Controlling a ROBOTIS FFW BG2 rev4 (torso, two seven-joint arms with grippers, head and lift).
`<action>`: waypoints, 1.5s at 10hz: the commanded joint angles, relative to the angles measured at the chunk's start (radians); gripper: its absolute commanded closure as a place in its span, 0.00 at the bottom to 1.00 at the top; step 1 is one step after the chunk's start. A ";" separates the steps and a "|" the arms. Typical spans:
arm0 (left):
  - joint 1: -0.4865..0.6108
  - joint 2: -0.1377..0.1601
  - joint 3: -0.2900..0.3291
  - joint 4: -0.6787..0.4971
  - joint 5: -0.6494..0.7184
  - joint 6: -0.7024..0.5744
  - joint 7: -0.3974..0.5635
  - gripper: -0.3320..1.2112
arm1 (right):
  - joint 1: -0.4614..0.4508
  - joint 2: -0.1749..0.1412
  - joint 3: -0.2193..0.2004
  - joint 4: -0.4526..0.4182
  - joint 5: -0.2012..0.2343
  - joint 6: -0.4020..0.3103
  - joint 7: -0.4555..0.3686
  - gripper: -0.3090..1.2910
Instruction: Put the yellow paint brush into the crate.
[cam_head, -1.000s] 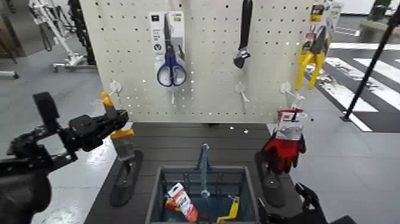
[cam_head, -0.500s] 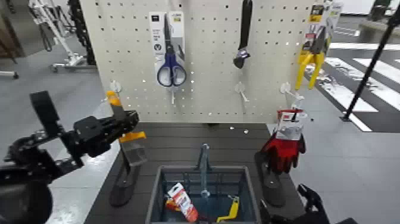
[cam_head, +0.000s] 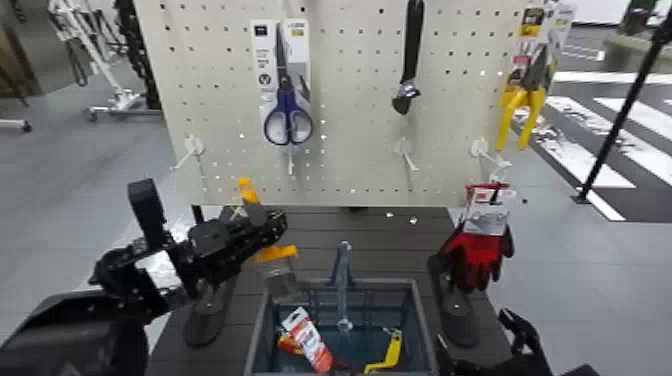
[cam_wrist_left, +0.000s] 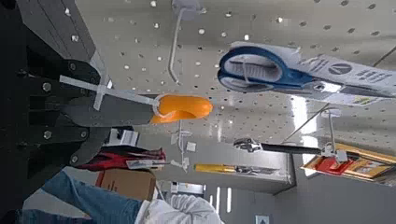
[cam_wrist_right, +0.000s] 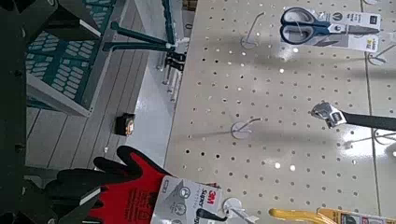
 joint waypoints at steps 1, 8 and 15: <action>0.002 -0.007 -0.055 0.076 0.024 -0.016 0.000 0.98 | -0.003 0.000 0.000 0.004 -0.002 -0.002 0.002 0.28; -0.003 -0.004 -0.116 0.213 -0.037 -0.022 0.012 0.15 | -0.011 0.000 0.001 0.010 -0.006 -0.006 0.017 0.28; -0.006 -0.006 -0.112 0.202 -0.022 -0.091 0.047 0.49 | -0.006 -0.001 -0.002 0.007 -0.006 -0.009 0.015 0.28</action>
